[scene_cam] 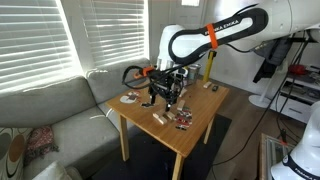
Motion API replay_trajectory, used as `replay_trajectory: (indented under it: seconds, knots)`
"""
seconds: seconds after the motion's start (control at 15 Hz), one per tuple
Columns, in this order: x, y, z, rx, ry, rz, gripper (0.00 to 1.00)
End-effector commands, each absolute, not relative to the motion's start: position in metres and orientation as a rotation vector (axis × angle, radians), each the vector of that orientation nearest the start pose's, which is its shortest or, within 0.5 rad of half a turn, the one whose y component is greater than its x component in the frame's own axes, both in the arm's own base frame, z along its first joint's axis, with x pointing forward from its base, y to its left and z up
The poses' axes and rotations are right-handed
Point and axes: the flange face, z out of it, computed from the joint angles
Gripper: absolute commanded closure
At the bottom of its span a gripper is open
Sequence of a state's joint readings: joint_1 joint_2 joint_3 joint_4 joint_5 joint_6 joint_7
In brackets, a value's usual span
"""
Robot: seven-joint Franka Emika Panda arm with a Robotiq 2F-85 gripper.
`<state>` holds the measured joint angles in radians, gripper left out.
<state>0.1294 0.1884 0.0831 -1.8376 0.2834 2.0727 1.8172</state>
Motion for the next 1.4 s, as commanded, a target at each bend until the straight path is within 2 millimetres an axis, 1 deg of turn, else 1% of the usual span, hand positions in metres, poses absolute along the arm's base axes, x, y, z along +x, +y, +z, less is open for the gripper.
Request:
replay_trajectory:
  seconds: [0.0, 0.07, 0.2, 0.4, 0.67, 0.87, 1.27, 1.33]
  knots:
    - [0.575, 0.116, 0.452, -1.986, 2.163, 0.211, 0.0]
    - [0.569, 0.109, 0.453, -2.028, 2.138, 0.191, 0.0]
    - [0.557, 0.09, 0.449, -2.154, 2.081, 0.156, 0.0]
    - [0.542, 0.066, 0.438, -2.298, 2.006, 0.094, 0.0]
    - [0.525, 0.042, 0.429, -2.445, 1.911, -0.005, 0.0]
    - [0.521, 0.035, 0.426, -2.495, 1.835, -0.058, 0.0]
    - [0.53, 0.037, 0.423, -2.524, 1.685, -0.089, 0.0]
    - [0.532, 0.037, 0.422, -2.529, 1.666, -0.084, 0.02]
